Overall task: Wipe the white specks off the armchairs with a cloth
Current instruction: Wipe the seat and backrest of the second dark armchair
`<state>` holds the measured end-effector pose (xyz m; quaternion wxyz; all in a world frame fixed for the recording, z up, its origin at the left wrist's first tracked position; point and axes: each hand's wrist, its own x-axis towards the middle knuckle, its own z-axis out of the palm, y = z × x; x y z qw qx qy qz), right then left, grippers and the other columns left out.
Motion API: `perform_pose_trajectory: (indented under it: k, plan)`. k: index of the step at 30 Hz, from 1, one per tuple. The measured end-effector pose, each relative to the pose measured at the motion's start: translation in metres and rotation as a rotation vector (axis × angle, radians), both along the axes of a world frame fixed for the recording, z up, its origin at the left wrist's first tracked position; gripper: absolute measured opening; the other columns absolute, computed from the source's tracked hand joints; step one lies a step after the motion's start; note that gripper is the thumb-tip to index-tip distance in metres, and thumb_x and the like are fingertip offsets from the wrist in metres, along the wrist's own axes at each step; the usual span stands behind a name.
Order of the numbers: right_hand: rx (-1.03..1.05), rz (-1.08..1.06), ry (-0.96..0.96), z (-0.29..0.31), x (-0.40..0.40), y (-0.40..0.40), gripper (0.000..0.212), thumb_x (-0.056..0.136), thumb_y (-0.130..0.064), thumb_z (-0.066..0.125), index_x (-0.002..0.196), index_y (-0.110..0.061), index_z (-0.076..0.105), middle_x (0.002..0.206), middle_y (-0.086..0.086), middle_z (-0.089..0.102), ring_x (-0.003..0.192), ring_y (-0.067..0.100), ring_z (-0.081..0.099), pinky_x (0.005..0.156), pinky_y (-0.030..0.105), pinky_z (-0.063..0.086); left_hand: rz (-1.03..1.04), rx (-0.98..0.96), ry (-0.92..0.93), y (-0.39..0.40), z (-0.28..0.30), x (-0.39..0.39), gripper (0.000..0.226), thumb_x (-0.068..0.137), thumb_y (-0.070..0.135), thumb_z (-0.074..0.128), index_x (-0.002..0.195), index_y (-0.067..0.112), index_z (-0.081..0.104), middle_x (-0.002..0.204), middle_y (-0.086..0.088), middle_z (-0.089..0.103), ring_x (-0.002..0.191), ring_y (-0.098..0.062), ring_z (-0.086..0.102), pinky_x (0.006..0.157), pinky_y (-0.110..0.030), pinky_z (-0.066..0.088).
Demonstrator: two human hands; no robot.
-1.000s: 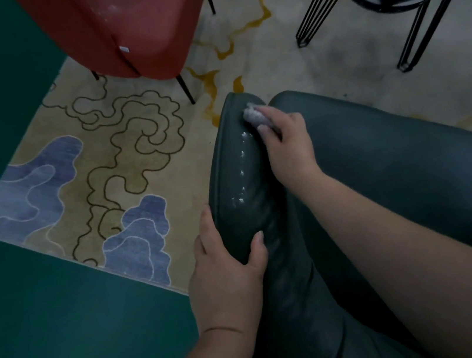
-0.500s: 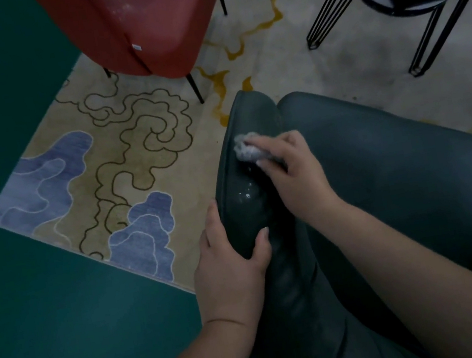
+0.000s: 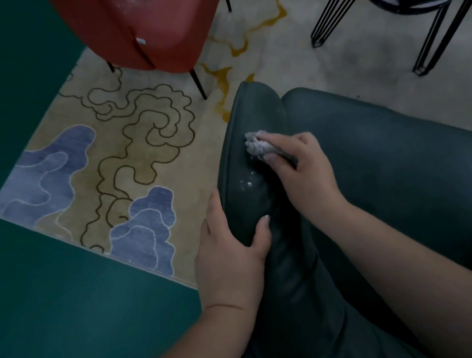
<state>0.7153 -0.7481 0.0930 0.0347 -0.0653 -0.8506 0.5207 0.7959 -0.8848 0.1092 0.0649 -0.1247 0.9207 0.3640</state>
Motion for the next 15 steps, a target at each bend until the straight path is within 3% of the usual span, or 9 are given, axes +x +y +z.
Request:
perform_pose_trajectory:
  k: [4,10,15]
  plan:
    - [0.024,-0.024,-0.024,0.01,-0.042,-0.004,0.031,0.094,-0.022,0.057,0.123,-0.033,0.061,0.102,-0.002,0.043,0.086,-0.008,0.045,0.081,-0.007,0.029,0.014,0.007,-0.008,0.0,-0.001,0.001,0.084,0.08,0.059,0.058,0.15,0.034,0.02,0.143,0.004,0.046,0.123,-0.019,0.048,0.091,-0.026,0.038]
    - [0.129,0.235,0.142,0.003,0.016,0.005,0.036,0.089,-0.011,0.064,0.121,-0.027,0.064,0.097,0.002,0.043,0.087,-0.002,0.045,0.084,0.007,0.038,-0.001,0.026,-0.006,-0.002,0.0,0.0,0.087,0.079,0.059,0.061,0.151,0.03,0.021,0.142,0.003,0.048,0.125,-0.018,0.048,0.099,-0.033,0.044]
    - [0.026,0.003,-0.056,0.008,-0.016,-0.001,0.033,0.092,-0.021,0.059,0.122,-0.034,0.062,0.101,0.0,0.043,0.085,-0.006,0.045,0.079,-0.004,0.033,0.011,0.025,-0.008,-0.001,0.001,0.0,0.085,0.08,0.058,0.062,0.15,0.029,0.023,0.141,0.003,0.049,0.124,-0.018,0.049,0.097,-0.029,0.042]
